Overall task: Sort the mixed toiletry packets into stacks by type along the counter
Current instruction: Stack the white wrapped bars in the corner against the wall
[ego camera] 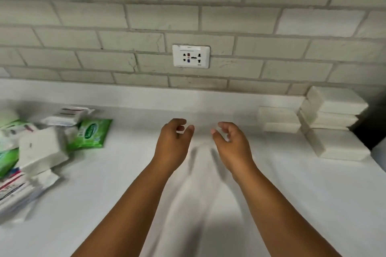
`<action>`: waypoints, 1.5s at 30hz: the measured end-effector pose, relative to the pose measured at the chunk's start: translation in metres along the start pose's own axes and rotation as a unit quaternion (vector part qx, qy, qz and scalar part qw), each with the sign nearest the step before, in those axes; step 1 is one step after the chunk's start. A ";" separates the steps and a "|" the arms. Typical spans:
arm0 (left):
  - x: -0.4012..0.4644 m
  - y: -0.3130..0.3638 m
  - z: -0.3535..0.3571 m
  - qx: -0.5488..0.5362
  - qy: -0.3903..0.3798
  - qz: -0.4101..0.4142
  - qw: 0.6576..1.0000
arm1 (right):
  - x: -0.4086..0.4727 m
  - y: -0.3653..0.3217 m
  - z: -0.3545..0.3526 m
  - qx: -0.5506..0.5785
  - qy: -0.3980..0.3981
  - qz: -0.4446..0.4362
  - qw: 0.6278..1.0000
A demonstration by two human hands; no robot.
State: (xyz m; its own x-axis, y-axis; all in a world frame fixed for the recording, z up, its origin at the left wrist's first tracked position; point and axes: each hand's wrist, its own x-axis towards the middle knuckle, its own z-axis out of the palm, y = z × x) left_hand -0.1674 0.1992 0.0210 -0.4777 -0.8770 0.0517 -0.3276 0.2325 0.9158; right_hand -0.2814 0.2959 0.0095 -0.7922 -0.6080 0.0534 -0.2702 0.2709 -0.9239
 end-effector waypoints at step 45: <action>0.081 -0.175 -0.343 0.297 0.081 0.017 0.951 | -0.078 -0.091 0.343 0.271 -0.185 0.239 0.914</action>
State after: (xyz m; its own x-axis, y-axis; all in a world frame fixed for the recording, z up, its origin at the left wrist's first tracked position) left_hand 0.1305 -0.0572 0.0015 -0.3796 -0.9070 0.1825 -0.7397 0.4160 0.5290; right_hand -0.0075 0.0627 -0.0403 -0.4817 -0.7547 -0.4455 0.4491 0.2239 -0.8650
